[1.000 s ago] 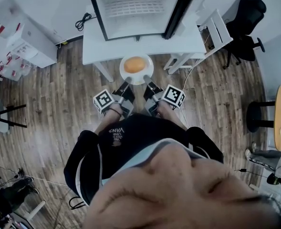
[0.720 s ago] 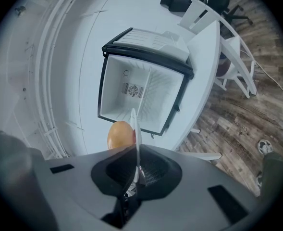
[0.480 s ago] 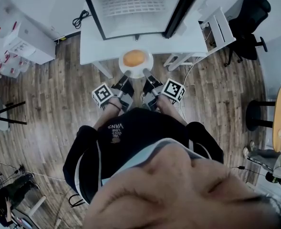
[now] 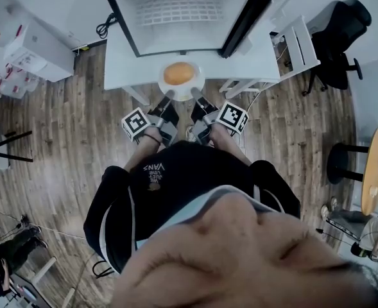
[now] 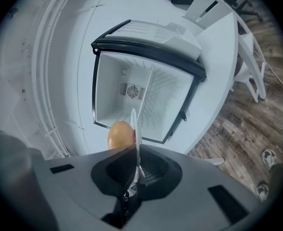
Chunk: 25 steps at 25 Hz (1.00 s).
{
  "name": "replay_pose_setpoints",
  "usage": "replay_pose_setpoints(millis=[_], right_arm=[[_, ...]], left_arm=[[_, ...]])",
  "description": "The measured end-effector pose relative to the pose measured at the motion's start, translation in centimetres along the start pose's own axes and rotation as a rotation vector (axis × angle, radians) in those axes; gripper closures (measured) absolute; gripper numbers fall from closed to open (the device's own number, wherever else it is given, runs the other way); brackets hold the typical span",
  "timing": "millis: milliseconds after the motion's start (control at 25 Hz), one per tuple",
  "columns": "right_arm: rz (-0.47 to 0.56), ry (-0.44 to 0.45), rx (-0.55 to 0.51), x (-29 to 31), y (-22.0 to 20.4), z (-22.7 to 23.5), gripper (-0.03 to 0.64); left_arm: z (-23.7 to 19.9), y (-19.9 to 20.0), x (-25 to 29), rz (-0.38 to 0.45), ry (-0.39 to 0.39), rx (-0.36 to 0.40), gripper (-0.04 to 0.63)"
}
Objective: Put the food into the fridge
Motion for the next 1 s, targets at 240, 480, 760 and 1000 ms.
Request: replay_pose_setpoints(millis=[240,480,760,1000], right_arm=[[-0.023,0.014,-0.005,1.5,2.1,0.3,0.595],[-0.056,0.023,-0.005,2.7,4.0,0.8,0.595],[-0.100,0.031,-0.011,4.1,6.1,1.2,0.595],[-0.126,0.042,-0.001,5.4,7.5,1.9,0.595]], left_arm=[[-0.1,0.9,2.1,0.028,0.002,0.007,0.571],[-0.1,1.5,3.9,0.059,-0.001,0.011,0.571],[-0.2,2.3,5.7,0.110,0.010,0.034,0.571],[-0.5,3.0,7.1,0.137,0.017,0.046,0.571]])
Point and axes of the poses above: the fingertips, and each gripper's own axes: x forward along the fingers, z to its right, y out of its top, the point moved 4 cm from there along -x, backward along the fingers, and after that the axes turned 1 degree about -y, right-handed, at the moved point
